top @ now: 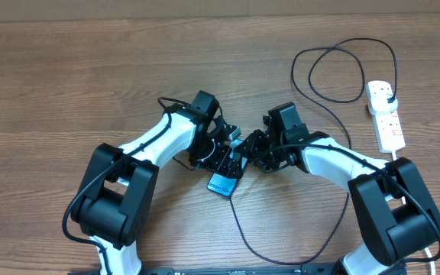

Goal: Plug charger to phone and switch on socket

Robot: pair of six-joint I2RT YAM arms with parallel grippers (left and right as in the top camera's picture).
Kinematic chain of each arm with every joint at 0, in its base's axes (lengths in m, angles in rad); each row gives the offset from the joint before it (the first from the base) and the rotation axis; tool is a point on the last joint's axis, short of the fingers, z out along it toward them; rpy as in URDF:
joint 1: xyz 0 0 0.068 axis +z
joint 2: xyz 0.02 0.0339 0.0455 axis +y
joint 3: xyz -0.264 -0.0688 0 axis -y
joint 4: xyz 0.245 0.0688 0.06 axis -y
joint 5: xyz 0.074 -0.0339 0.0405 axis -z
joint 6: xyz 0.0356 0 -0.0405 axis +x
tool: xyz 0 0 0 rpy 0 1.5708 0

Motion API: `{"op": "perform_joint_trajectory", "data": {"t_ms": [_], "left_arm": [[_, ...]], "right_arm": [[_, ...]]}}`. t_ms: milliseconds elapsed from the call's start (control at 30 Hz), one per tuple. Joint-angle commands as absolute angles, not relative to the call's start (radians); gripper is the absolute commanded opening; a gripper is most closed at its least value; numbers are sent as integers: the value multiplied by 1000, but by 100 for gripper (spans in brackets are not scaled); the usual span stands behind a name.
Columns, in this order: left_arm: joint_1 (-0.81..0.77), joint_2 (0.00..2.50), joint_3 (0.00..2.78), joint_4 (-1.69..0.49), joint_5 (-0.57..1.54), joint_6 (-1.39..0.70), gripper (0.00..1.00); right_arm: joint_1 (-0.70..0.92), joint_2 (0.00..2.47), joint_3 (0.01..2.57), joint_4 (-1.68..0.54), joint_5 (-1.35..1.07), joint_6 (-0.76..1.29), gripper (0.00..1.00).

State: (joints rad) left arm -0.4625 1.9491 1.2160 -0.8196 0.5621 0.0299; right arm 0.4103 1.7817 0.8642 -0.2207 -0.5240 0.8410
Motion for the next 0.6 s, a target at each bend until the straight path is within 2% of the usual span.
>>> {"op": "perform_joint_trajectory", "data": {"t_ms": [0, 100, 567], "left_arm": [[-464, 1968, 1207, -810, 577, 44, 95], [-464, 1968, 1207, -810, 577, 41, 100], [-464, 1968, 1207, -810, 577, 41, 100]], "right_arm": [[413, 1790, 876, -215, -524, 841, 36], [413, 1790, 876, -215, -524, 840, 36], [413, 1790, 876, -215, -523, 837, 24]]}}
